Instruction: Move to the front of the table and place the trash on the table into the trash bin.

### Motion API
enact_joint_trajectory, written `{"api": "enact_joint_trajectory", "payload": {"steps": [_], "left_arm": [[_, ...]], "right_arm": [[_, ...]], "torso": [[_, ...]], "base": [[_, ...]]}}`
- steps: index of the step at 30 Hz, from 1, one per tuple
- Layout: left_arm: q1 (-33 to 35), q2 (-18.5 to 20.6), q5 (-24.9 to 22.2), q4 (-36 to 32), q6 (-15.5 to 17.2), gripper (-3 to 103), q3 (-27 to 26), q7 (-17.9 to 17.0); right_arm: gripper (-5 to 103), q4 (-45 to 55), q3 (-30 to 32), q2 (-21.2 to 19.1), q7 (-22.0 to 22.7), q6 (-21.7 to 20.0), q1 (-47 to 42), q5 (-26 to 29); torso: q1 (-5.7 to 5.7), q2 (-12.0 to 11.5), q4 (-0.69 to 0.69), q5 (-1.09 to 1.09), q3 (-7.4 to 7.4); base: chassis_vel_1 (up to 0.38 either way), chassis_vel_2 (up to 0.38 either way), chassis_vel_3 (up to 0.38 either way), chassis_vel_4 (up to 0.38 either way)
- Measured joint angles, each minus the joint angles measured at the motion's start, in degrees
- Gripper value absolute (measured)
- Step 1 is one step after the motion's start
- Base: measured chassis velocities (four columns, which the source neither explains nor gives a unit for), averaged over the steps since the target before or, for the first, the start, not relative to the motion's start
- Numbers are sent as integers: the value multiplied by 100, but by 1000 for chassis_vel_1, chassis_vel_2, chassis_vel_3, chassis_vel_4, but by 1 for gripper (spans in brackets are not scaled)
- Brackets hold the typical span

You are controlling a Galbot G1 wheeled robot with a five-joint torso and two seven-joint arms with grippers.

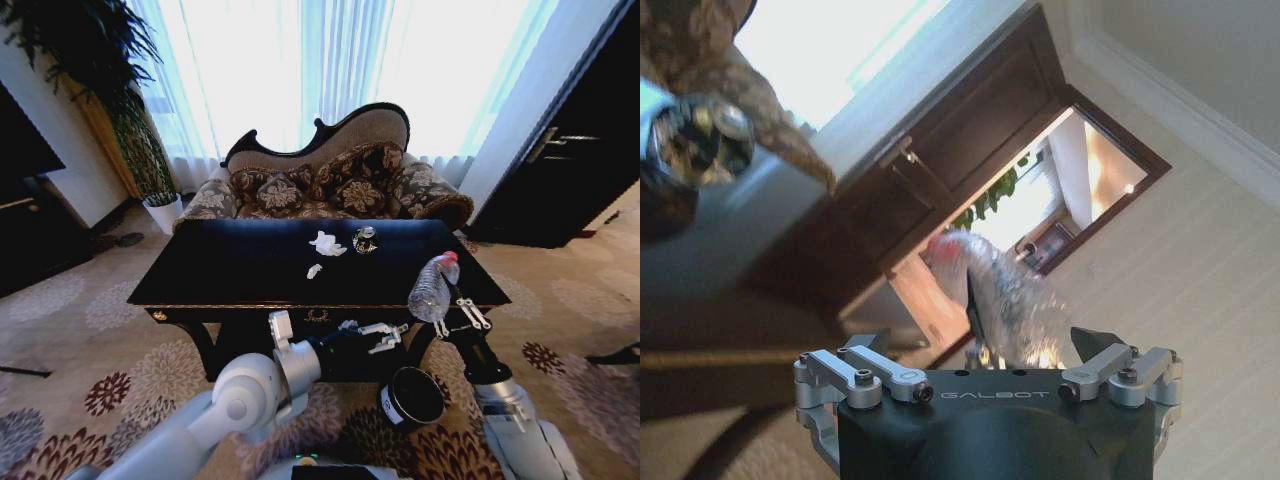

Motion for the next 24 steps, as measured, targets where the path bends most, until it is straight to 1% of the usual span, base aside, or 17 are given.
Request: {"api": "enact_joint_trajectory", "payload": {"steps": [1,2,5,6,7,10,11,12,15,16,17,18,19,21,22,23,24], "left_arm": [[-3,89,10,-64,0,100,-185,33],[-3,89,10,-64,0,100,-185,33],[152,359,104,-212,1,100,-847,130],[152,359,104,-212,1,100,-847,130],[216,442,155,-247,1,100,-1037,163],[472,833,442,-387,-2,100,-1651,321],[554,1029,630,-429,-40,100,-1826,393],[554,1029,630,-429,-40,100,-1826,393],[909,1520,1324,-462,-244,100,-2426,624],[909,1520,1324,-462,-244,100,-2426,624],[1026,1612,1527,-463,-311,100,-2657,629],[1116,1693,1741,-461,-365,100,-2861,631],[1213,1794,2088,-401,-443,100,-3071,678],[1238,1822,2188,-378,-463,100,-3124,694],[1363,1951,2719,-249,-548,100,-3351,805],[1445,2013,2987,-158,-609,100,-3488,849],[1546,2044,3162,-82,-646,100,-3644,865]], "right_arm": [[20,-43,0,-4,-2,-8,14,20],[20,-43,0,-4,-2,-8,14,20],[20,-284,1,17,-6,-24,35,137],[20,-284,1,17,-6,-24,35,137],[20,-374,4,26,-5,-25,34,175],[20,-829,38,57,16,-24,23,347],[20,-1047,68,60,29,-8,34,390],[20,-1047,68,60,29,-8,34,390],[20,-1750,111,59,77,29,91,584],[20,-1750,111,59,77,29,91,584],[20,-1994,112,54,86,37,115,665],[20,-2194,105,53,94,34,118,744],[20,-2412,76,46,112,34,145,884],[20,-2488,66,43,118,28,148,940],[20,-2779,10,40,141,7,154,1166],[20,-2978,-32,40,159,-19,161,1321],[20,-3186,-81,41,190,-48,170,1476]], "torso": [[0,0,0,-1,0],[0,0,0,-1,0],[0,0,1,-1,0],[0,0,1,-1,0],[0,0,1,-2,0],[0,0,1,-2,0],[0,0,0,-2,0],[0,0,0,-2,0],[0,0,0,-1,-1],[0,0,0,-1,-1],[-1,1,0,-4,-1],[0,0,0,1,0],[0,0,1,2,-1],[-1,1,3,1,-1],[0,0,0,-1,0],[0,0,2,1,0],[0,0,-1,1,0]], "base": [[0,0,0,0],[0,0,0,0],[0,0,0,0],[0,0,0,0],[0,0,0,0],[0,0,0,0],[0,0,0,0],[0,0,0,0],[0,0,0,0],[0,0,0,0],[0,0,0,0],[0,0,0,0],[0,0,0,0],[0,0,0,0],[0,0,0,0],[0,0,0,0],[0,0,0,0]]}}
